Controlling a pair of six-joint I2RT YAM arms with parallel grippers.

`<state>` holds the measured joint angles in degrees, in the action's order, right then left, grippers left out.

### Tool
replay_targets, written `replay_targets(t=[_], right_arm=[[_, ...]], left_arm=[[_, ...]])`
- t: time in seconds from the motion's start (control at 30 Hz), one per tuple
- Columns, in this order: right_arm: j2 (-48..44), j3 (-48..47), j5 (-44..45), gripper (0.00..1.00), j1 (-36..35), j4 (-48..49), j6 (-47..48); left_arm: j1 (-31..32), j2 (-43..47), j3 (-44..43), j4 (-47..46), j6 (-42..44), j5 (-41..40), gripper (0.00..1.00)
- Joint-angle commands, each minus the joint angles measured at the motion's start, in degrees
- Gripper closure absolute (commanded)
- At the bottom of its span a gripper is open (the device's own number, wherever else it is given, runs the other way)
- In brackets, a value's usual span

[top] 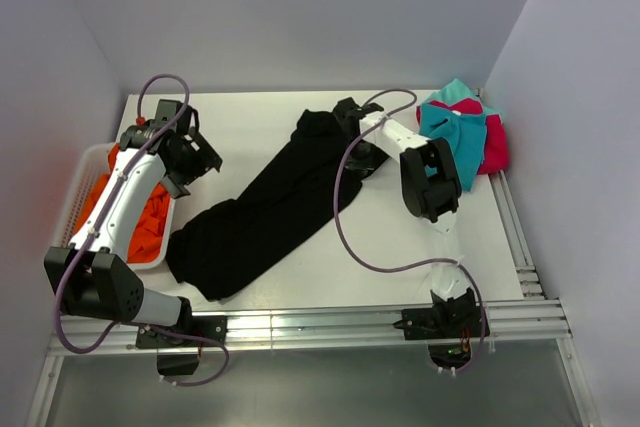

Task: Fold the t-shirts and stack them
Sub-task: Fold the tshirt

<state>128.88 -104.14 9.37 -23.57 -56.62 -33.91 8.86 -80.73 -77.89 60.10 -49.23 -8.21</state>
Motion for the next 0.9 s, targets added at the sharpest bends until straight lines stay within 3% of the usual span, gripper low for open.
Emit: replay_targets(t=[0.0,0.3,0.4,0.43,0.57,0.63,0.7,0.73,0.77,0.87], right_arm=[[4.70,-4.66,2.94,0.97,0.28,-1.56,-0.54],[15.34,-23.01,1.36,1.00,0.37,-4.81,-0.81],[20.52,-35.84,-0.13,1.00,0.72,-7.80,-0.11],[20.80,-38.31,-1.36,1.00,0.90,-5.80,0.25],[16.49,-33.23,-14.67,1.00,1.77,9.05,4.10],[17.98,-38.91,-19.10,1.00,2.48,11.08,3.86],[16.68,-39.31,-19.57,0.87,2.83,13.02,3.50],[13.54,-38.26,-18.52,0.41,2.92,15.46,3.41],[11.59,-37.03,-17.46,0.00,2.83,16.53,2.80],[1.93,-30.44,-13.95,0.00,2.83,19.44,3.06]], left_arm=[[-0.78,2.07,0.72,1.78,0.54,-1.90,0.11],[-2.01,2.24,1.95,3.54,1.16,-1.81,0.11],[-2.01,1.45,1.95,3.54,1.07,-0.85,0.11],[-2.01,1.10,1.95,3.45,1.07,-0.41,0.11],[-2.01,-0.22,1.60,2.66,0.72,0.99,0.11],[-2.01,-0.74,1.25,1.61,0.63,1.44,0.11],[-2.01,-1.44,0.55,0.90,0.45,1.96,0.12],[-2.01,-1.71,-0.41,0.29,0.37,1.97,0.12],[-2.01,-2.15,-1.12,-0.06,0.45,1.97,0.12],[-2.01,-3.55,-3.67,-1.12,0.80,2.32,0.12]])
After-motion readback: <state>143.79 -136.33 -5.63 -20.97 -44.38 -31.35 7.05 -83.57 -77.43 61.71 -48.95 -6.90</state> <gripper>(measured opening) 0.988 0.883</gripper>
